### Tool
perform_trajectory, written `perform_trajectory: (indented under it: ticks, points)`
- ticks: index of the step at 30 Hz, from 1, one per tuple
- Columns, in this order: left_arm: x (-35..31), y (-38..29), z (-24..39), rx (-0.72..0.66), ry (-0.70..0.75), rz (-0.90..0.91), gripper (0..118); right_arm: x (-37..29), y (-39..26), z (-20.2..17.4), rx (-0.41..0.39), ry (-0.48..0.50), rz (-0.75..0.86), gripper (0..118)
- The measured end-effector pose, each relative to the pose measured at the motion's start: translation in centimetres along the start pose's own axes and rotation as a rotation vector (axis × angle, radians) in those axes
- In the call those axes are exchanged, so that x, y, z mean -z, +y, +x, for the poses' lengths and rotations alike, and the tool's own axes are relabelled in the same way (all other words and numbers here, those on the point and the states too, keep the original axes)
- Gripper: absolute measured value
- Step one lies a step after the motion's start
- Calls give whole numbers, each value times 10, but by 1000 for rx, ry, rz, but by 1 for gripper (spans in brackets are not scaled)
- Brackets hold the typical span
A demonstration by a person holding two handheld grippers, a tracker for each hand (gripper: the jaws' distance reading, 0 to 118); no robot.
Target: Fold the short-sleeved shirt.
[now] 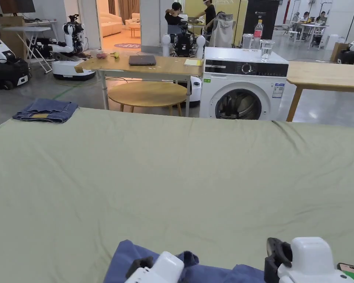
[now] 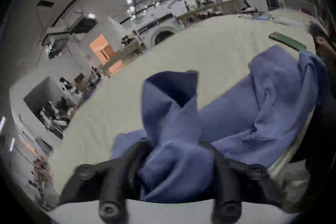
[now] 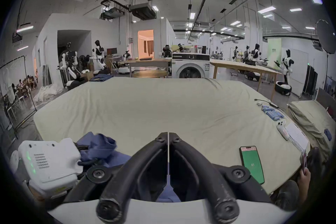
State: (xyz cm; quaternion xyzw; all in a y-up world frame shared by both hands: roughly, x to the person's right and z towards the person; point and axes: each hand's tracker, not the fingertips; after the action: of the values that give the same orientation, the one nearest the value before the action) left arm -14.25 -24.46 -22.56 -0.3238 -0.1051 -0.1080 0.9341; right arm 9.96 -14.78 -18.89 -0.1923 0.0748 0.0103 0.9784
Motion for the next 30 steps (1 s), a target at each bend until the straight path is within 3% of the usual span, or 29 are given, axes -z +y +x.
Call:
perform_trajectory:
  ticks: [2,3,5,7,8,10,11,13,16,18,20,23,26,30]
  points:
    - [-36,16,-33,-420,-241,179,70,0,-5,1,0,19,-3,0]
    - [-48,19,-48,-581,-299,239,78,0,-7,1,-2,22,-6,0]
    - [-56,24,-60,-578,-251,263,81,0,-11,1,2,41,-15,0]
    - [-48,30,-67,-443,-158,154,98,0,-14,2,20,68,-16,0]
    - [-39,28,-68,-395,-109,72,98,0,-16,3,27,85,-19,0]
    - [-19,21,-65,-434,-75,-22,90,0,-21,3,22,86,-23,0]
    - [-10,17,-63,-471,-97,-70,75,-1,-22,4,20,89,-25,0]
    - [3,5,-53,-520,-160,-113,26,-2,-25,8,27,101,-32,0]
    - [21,0,-19,-482,-293,-159,6,0,-30,15,22,99,-45,0]
    - [32,-1,1,-488,-346,-210,1,1,-31,21,30,96,-57,0]
    - [34,0,12,-452,-295,-192,1,2,-32,25,42,91,-66,0]
    - [-3,11,-10,-507,-237,16,0,2,-32,27,35,84,-72,0]
    - [-39,23,-48,-430,-135,64,0,7,-31,25,36,111,-90,0]
    - [-71,-9,-105,-593,-71,140,0,14,-33,10,15,132,-91,0]
